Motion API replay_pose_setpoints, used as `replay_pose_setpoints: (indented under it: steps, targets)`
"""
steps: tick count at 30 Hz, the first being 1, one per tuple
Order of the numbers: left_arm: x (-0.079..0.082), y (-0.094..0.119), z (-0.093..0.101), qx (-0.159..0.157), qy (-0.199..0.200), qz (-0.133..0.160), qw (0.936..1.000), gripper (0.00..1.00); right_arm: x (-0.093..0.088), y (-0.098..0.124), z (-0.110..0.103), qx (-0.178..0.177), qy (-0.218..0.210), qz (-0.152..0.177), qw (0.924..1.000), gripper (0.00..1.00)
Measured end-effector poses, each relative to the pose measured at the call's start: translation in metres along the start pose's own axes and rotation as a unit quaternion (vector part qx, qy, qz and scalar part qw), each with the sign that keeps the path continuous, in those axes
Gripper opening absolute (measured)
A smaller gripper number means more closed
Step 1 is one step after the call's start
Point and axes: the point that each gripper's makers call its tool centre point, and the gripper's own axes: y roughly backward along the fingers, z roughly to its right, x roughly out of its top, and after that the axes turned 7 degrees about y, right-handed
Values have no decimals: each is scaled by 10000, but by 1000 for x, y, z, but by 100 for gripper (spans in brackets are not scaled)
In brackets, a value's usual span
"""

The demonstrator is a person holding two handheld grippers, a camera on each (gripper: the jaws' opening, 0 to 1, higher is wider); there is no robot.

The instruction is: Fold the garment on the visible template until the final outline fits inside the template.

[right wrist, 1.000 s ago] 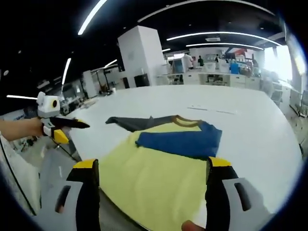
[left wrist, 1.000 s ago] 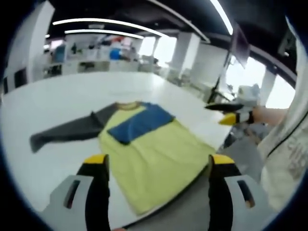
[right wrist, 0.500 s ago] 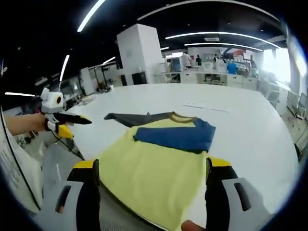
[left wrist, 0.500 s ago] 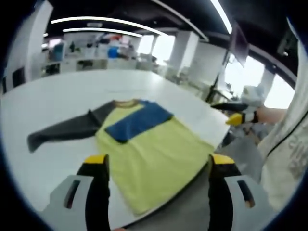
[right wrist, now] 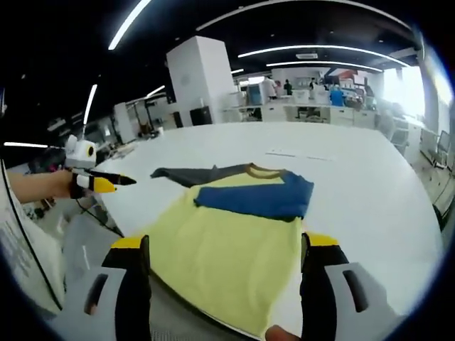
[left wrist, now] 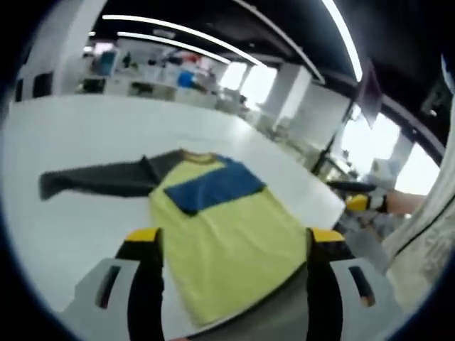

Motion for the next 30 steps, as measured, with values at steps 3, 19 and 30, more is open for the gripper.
replay_pose_setpoints:
  steps: [3,19,30]
  targets:
    - [5,0,-21,235,409,43,9989,77,-1,2,-1,7,-19,-9,10000,87]
    - [51,27,-217,1937,2727,1244,9341,71,-1,12,-3,-38,49,-132,9999,85]
    - [75,32,-299,2236,4055,2456,8516,71,7,19,-11,-82,206,-178,9996,82]
